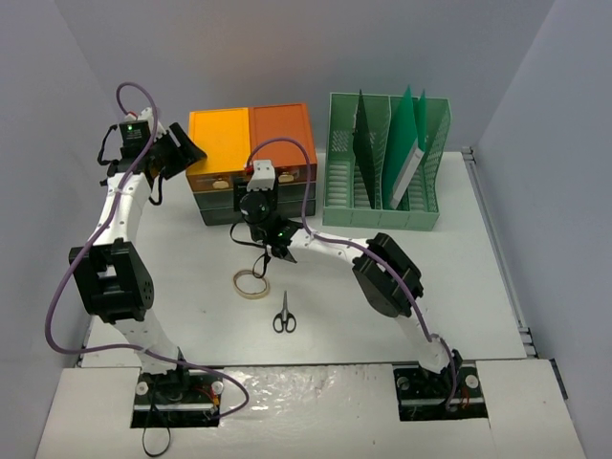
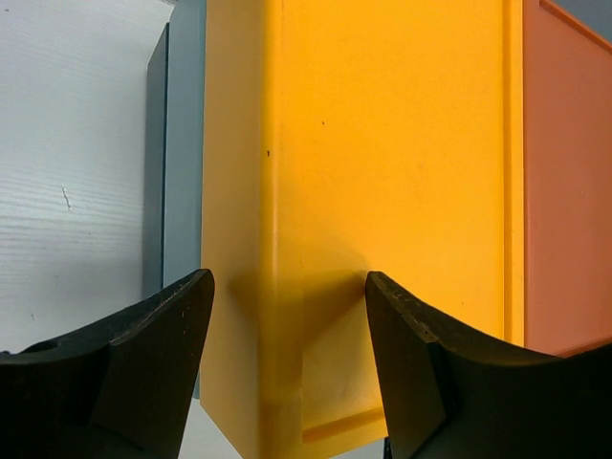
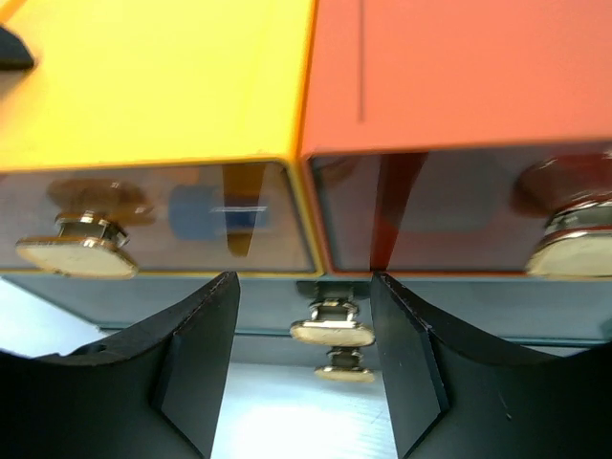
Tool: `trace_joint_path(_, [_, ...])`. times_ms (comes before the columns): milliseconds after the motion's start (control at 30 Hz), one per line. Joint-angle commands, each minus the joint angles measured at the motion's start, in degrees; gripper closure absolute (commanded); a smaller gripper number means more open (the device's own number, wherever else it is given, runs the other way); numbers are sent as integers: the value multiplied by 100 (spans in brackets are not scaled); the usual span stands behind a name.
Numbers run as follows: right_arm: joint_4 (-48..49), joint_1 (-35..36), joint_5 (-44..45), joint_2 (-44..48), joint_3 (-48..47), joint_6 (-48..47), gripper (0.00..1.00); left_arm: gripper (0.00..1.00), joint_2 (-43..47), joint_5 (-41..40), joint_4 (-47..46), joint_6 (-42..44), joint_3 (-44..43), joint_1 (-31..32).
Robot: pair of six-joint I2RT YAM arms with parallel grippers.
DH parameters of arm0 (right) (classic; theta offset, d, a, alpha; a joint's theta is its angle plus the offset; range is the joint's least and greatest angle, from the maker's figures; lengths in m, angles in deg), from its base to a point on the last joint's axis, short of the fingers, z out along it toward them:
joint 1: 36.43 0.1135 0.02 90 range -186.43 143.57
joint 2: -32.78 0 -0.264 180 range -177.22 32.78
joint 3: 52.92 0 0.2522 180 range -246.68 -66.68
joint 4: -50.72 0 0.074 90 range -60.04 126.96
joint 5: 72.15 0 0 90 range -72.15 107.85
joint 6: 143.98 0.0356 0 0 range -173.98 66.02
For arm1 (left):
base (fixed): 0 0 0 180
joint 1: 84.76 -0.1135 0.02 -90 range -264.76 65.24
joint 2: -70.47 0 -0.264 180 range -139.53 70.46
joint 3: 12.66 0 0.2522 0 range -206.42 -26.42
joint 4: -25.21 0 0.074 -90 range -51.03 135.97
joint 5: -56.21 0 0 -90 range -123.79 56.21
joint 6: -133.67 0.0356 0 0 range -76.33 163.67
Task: Organize the desk
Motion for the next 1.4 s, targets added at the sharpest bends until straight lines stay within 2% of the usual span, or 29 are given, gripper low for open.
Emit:
trace_joint_path(0, [116, -85, -393, -3, -336, 610, 46, 40, 0, -483, 938, 526, 280, 36])
trace_joint_path(567, [-453, -179, -591, -499, -1213, 914, 46, 40, 86, -484, 924, 552, 344, 33])
trace_joint_path(1100, [-247, -322, -431, -274, -184, 1028, 51, 40, 79, -501, 880, 560, 396, 33])
trace_joint_path(1367, [278, -407, -124, -337, -153, 664, 59, 40, 82, -510, 897, 600, 433, 38])
